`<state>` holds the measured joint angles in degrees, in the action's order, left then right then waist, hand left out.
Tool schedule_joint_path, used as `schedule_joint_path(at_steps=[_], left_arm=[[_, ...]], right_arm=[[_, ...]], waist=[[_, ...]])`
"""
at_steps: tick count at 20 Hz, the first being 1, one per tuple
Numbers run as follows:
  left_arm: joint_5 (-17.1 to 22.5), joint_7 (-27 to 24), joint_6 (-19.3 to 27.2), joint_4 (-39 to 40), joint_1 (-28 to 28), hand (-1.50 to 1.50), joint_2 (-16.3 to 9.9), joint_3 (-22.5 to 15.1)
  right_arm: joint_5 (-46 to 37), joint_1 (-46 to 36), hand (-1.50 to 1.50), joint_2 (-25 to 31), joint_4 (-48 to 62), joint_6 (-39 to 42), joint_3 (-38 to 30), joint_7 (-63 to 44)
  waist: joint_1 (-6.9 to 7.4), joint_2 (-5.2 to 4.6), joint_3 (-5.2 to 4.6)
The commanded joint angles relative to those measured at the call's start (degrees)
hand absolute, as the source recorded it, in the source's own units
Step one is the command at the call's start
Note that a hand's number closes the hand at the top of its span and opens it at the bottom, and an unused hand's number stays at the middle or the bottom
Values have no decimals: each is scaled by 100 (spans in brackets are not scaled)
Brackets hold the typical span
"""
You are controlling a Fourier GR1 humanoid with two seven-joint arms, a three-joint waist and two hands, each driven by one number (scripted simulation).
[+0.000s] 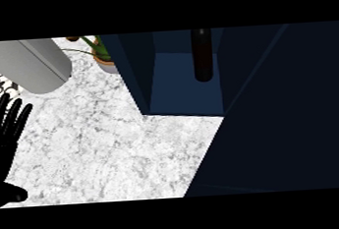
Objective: Pick up the wine, place it into the cabinet and close the cabinet
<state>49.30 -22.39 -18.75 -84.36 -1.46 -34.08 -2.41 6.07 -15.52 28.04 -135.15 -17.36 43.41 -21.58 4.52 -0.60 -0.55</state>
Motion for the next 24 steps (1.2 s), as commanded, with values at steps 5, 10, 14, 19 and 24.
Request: schedule_joint_path(at_steps=[5,10,14,19,24], left_arm=[[59,-26,-221,424,72,-150,-103,264],[99,-67,-566,604,-149,-150,-143,461],[-82,-278,-865,862,-281,-150,-100,679],[-263,-232,-786,958,-142,-150,81,661],[-186,2,-667,868,-14,-150,134,833]], right_arm=[[40,-2650,150,-2509,2029,-500,-148,-1360],[621,-3934,150,-2778,3581,-675,-761,-1133],[918,-3938,150,-2794,4117,-480,-1068,-725],[1473,-4053,150,-2802,4963,-482,-1314,-125],[1529,-4106,150,-2789,5754,255,-2139,94]], waist=[[-146,38,13],[-240,37,42],[-349,49,50],[-358,45,50],[-395,45,52]])
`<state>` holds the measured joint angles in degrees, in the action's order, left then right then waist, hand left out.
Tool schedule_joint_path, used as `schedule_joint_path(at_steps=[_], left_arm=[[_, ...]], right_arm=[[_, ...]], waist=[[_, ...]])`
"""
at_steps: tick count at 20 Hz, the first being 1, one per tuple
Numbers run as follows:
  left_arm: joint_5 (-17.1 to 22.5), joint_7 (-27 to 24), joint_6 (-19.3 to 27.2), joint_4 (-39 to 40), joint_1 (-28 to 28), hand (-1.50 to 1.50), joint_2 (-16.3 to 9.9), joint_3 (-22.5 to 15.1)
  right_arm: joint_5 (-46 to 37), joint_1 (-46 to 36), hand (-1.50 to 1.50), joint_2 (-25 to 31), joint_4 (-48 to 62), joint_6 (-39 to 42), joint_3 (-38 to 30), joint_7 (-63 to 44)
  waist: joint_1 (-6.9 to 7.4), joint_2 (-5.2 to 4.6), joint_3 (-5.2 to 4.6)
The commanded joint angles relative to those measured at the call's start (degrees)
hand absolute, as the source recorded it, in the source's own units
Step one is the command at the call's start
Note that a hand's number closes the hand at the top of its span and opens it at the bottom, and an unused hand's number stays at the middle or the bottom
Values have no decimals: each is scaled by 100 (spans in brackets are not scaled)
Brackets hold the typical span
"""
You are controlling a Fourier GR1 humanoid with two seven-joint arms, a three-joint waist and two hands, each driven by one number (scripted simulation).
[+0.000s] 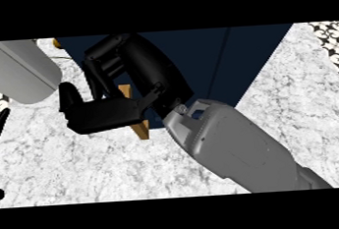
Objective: Pick up the wine, place it into the cabinet and close the cabinet
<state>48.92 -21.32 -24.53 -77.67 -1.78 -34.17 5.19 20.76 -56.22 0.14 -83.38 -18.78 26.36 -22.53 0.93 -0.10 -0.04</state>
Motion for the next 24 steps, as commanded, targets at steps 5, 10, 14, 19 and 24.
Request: schedule_joint_path(at_steps=[5,10,14,19,24], left_arm=[[120,442,60,-280,26,-150,78,192],[-260,45,-209,501,387,-150,298,223],[-147,211,-242,2,95,-150,231,228],[-158,248,-244,-94,59,-150,208,244],[2,536,-182,-241,233,-150,184,194]], right_arm=[[-168,191,150,120,1239,833,-660,826],[-119,-264,150,267,1810,1306,-1081,933],[-223,-148,150,483,2017,1512,-1191,1314],[-351,-39,150,516,2347,1520,-1206,1622],[-286,-292,150,549,2508,1637,-1364,1614]], waist=[[-7,-5,5],[-46,-28,-3],[9,-23,1],[72,-39,1],[65,-38,3]])
